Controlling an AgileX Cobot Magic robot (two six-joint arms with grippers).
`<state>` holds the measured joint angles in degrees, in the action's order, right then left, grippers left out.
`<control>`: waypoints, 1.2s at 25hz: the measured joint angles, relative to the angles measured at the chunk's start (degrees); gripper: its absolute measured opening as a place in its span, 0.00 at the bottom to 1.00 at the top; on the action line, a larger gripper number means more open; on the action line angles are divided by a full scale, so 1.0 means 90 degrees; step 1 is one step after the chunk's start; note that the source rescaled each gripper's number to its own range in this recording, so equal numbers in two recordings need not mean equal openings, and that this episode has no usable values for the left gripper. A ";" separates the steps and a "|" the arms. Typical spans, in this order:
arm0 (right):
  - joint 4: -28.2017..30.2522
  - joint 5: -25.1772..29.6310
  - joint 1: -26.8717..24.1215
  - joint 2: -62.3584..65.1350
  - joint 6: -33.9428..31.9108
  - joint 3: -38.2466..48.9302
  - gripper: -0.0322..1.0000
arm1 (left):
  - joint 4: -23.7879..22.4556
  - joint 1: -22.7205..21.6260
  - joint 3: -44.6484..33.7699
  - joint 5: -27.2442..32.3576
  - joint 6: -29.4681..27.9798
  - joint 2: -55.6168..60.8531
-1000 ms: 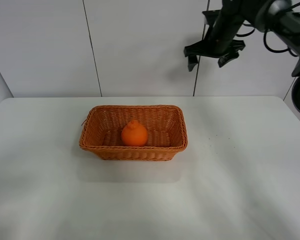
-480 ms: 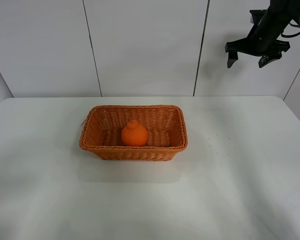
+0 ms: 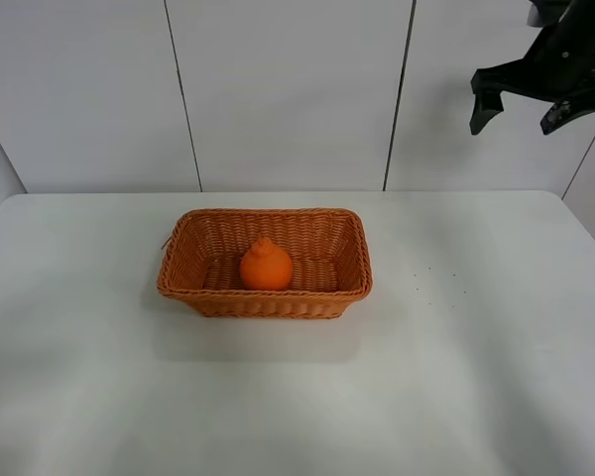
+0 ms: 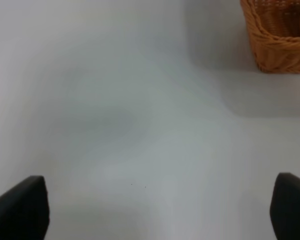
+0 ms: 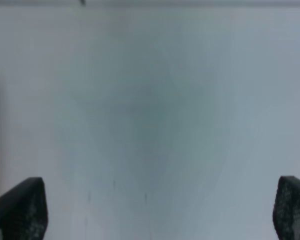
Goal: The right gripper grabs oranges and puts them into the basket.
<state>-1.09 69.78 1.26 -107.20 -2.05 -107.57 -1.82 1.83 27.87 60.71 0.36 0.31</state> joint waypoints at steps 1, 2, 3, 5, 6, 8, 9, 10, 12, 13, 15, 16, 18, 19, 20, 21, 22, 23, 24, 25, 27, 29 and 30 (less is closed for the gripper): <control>0.0000 0.0000 0.0000 0.0324 0.0017 0.0474 1.00 | 0.0000 0.0000 0.0000 0.0000 0.0000 0.0000; 0.0000 0.0000 0.0000 0.0721 0.0017 0.0879 1.00 | 0.0000 0.0000 0.0000 0.0000 0.0000 0.0000; 0.0008 -0.0004 0.0000 0.1133 0.0025 0.1377 1.00 | 0.0000 0.0000 0.0000 0.0000 0.0000 0.0000; 0.0041 -0.0004 0.0000 0.1897 0.0052 0.2298 1.00 | 0.0000 0.0000 0.0000 0.0000 0.0000 0.0000; 0.0052 -0.0004 0.0000 0.2323 0.0070 0.2804 1.00 | 0.0000 0.0000 0.0000 0.0000 0.0000 0.0000; 0.0052 -0.0004 0.0000 0.3127 0.0123 0.3812 1.00 | 0.0000 0.0000 0.0000 0.0000 0.0000 0.0000; 0.0052 -0.0004 0.0000 0.3561 0.0141 0.4222 1.00 | 0.0000 0.0000 0.0000 0.0000 0.0000 0.0000; 0.0052 -0.0004 0.0000 0.3988 0.0151 0.4707 1.00 | 0.0000 0.0000 0.0000 0.0000 0.0000 0.0000; 0.0052 -0.0027 0.0000 0.4741 0.0157 0.5582 1.00 | 0.0000 0.0000 0.0000 0.0000 0.0000 0.0000; 0.0052 -0.0105 0.0000 0.5158 0.0157 0.6043 1.00 | 0.0000 0.0000 0.0000 0.0000 0.0000 0.0000; 0.0052 -0.0416 0.0000 0.5951 0.0157 0.6917 1.00 | 0.0000 0.0000 0.0000 0.0000 0.0000 0.0000; 0.0052 -0.0607 0.0000 0.6392 0.0157 0.7252 1.00 | 0.0000 0.0000 0.0000 0.0000 0.0000 0.0000; 0.0052 -0.0912 0.0000 0.7280 0.0157 0.7969 1.00 | 0.0000 0.0000 0.0000 0.0000 0.0000 0.0000; 0.0066 -0.1024 0.0000 0.7657 0.0157 0.8220 1.00 | 0.0000 0.0000 0.0000 0.0000 0.0000 0.0000; 0.0073 -0.1090 0.0000 0.8104 0.0162 0.8476 1.00 | 0.0000 0.0000 0.0000 0.0000 0.0000 0.0000; 0.0073 -0.1115 0.0000 0.8537 0.0162 0.8665 1.00 | 0.0000 0.0000 0.0000 0.0000 0.0000 0.0000; 0.0073 -0.1116 0.0000 0.8871 0.0162 0.8745 1.00 | 0.0000 0.0000 0.0000 0.0000 0.0000 0.0000; 0.0075 -0.1160 0.0000 0.9248 0.0162 0.8763 1.00 | 0.0000 0.0000 0.0000 0.0000 0.0000 0.0000; 0.0121 -0.1186 0.0000 0.9602 0.0162 0.8775 1.00 | 0.0000 0.0000 0.0000 0.0000 0.0000 0.0000; 0.0121 -0.1203 0.0000 0.9932 0.0162 0.8781 1.00 | 0.0000 0.0000 0.0000 0.0000 0.0000 0.0000; 0.0121 -0.1216 0.0000 1.0472 0.0162 0.8786 1.00 | 0.0000 0.0000 0.0000 0.0000 0.0000 0.0000; 0.0121 -0.1216 0.0000 1.0993 0.0162 0.8786 1.00 | 0.0000 0.0000 0.0000 0.0000 0.0000 0.0000; 0.0121 -0.1216 0.0000 1.1194 0.0162 0.8793 1.00 | 0.0000 0.0000 0.0000 0.0000 0.0000 0.0000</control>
<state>0.00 58.83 1.26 -6.45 -0.59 -28.43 -1.82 1.83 27.87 60.71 0.36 0.31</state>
